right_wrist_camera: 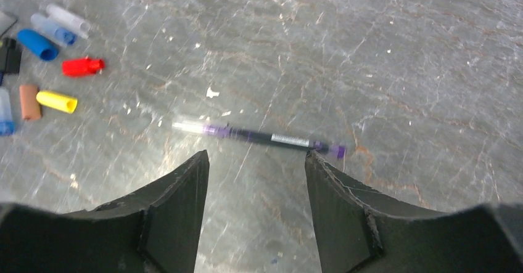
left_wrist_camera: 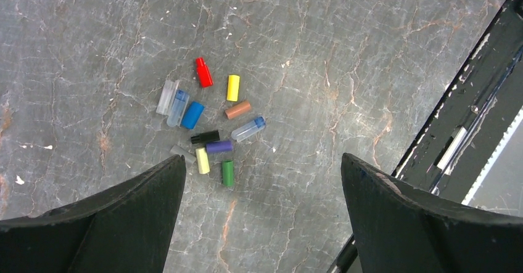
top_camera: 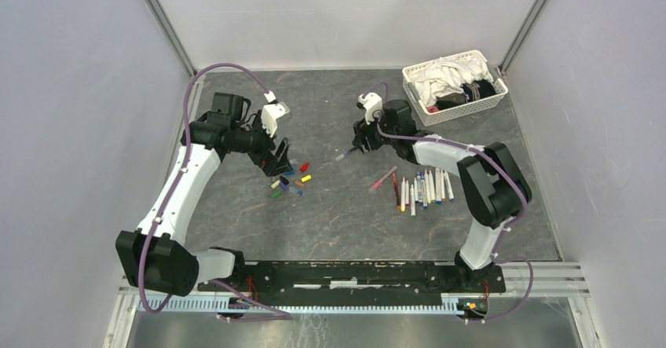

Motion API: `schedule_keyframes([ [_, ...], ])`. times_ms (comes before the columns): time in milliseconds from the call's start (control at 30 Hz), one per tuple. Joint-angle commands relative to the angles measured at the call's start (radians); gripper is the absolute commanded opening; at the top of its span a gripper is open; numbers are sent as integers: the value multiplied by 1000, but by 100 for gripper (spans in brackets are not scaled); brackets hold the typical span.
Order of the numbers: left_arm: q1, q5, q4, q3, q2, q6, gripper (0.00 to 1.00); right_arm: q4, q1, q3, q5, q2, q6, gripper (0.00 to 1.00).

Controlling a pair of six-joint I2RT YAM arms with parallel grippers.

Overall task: Open the pen caps
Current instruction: Move the pen to the center of the board, then pick up the pen from the center of the board.

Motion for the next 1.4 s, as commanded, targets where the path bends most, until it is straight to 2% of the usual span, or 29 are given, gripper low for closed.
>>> schedule_keyframes([
  [0,5,-6,-13,15,-25,33,100,-60,0,-108,5,-95,-66,64],
  [167,5,-1,-13,11,-28,35,100,-175,1,-208,260,-176,93,64],
  [267,5,3,-8,5,-21,37,100,-219,8,-278,301,-256,202,64],
  [433,5,13,-6,4,-11,36,100,-186,26,-365,293,-385,319,64],
  [633,5,14,-3,0,-20,34,100,-185,43,-357,294,-391,336,64],
  [833,5,9,-8,-7,-30,42,100,-225,68,-341,190,-411,171,59],
  [1067,5,15,-21,10,-14,49,100,-250,69,-391,46,-436,-287,67],
  [1167,5,23,-32,30,-5,46,100,-261,69,-388,26,-389,-400,68],
  [1367,5,29,-51,47,-2,50,100,-348,68,-313,-14,-234,-505,66],
])
